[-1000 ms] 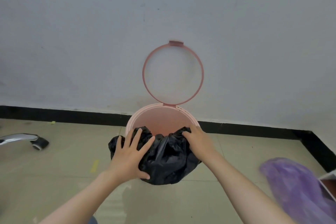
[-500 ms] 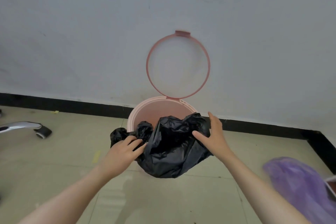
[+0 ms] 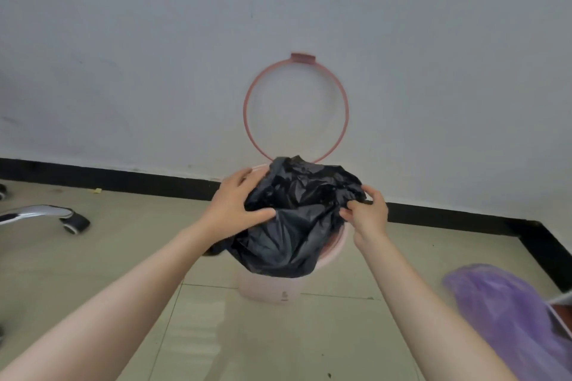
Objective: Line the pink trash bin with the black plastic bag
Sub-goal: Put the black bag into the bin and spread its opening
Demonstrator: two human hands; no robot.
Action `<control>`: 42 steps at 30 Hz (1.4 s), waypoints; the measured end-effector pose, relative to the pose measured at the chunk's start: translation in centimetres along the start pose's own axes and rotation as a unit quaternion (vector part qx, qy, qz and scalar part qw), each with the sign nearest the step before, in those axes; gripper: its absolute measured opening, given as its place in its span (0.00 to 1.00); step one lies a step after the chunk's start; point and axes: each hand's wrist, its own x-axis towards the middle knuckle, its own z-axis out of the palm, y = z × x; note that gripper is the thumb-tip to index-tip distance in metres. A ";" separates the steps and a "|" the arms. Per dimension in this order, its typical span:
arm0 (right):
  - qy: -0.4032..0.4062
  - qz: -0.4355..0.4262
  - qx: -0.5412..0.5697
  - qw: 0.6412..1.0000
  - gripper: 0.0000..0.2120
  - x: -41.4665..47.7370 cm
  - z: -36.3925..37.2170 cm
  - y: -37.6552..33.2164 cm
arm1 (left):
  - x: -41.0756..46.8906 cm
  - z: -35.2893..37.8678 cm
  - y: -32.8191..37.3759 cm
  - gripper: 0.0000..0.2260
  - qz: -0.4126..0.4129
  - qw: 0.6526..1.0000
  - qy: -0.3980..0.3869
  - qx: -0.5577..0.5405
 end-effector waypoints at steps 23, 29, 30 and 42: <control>-0.252 -0.340 -0.661 0.619 0.38 -0.4 0.8 3.1 | 2.2 -1.7 -3.5 0.19 -0.028 0.989 -0.127 0.073; -0.114 -0.295 -0.628 0.711 0.17 1.2 2.1 1.6 | 0.3 -0.8 -3.2 0.12 0.118 0.907 0.228 0.334; -0.098 -0.287 -0.636 0.710 0.17 1.3 2.3 1.3 | -0.4 0.0 -3.0 0.12 0.161 0.900 0.223 0.337; -0.157 -0.346 -0.681 0.626 0.14 0.7 0.5 2.2 | -2.6 1.5 -7.6 0.41 -0.001 0.900 0.060 0.431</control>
